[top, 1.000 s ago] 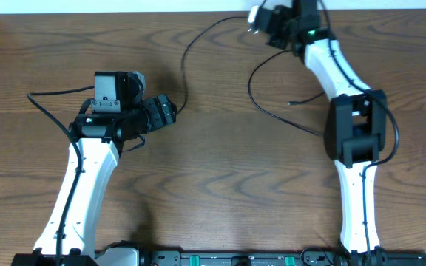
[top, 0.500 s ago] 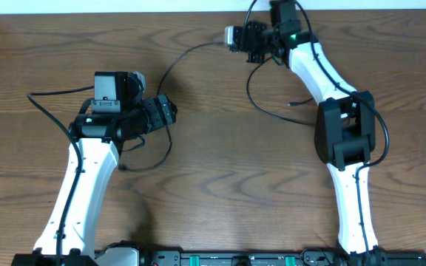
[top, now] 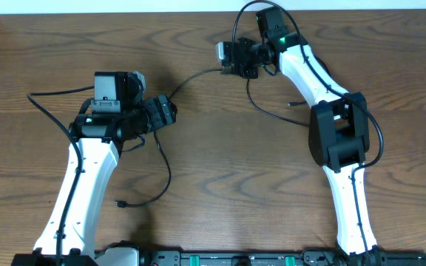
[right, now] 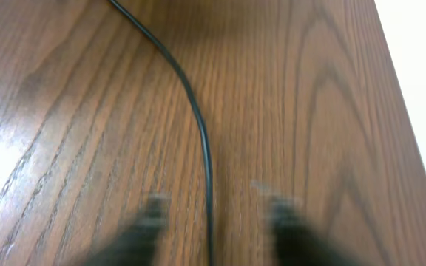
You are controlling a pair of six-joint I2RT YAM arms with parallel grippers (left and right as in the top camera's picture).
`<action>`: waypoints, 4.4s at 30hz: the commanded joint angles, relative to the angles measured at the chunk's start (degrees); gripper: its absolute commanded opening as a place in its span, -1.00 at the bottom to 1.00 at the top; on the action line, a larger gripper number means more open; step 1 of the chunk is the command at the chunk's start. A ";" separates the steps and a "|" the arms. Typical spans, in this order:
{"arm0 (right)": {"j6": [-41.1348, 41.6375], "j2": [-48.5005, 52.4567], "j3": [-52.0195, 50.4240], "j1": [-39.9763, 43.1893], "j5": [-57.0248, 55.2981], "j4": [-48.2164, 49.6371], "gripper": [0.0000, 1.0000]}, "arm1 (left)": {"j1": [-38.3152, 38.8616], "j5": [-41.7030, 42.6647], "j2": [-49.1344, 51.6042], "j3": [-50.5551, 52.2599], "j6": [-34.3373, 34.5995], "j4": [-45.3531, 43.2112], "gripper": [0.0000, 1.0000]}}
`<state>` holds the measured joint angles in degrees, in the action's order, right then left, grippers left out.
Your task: Untangle cables
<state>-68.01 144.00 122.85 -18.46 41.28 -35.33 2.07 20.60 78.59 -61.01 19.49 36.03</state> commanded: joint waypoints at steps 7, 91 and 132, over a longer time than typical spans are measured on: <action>36.59 0.52 0.92 0.15 -6.88 -0.09 0.99 | -0.02 -0.79 -0.24 -1.09 -0.31 0.20 0.74; 72.48 -6.40 0.92 -32.39 -47.80 -20.24 0.99 | -15.50 -39.12 3.41 -1.09 1.01 -3.37 0.74; 71.21 -1.29 0.76 -37.38 -47.80 -10.47 0.69 | -15.50 -39.15 5.33 -1.09 1.64 -6.75 0.74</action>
<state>1.26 140.09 123.79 -55.48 -6.07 -45.69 -13.13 -17.08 83.24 -61.04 20.75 29.56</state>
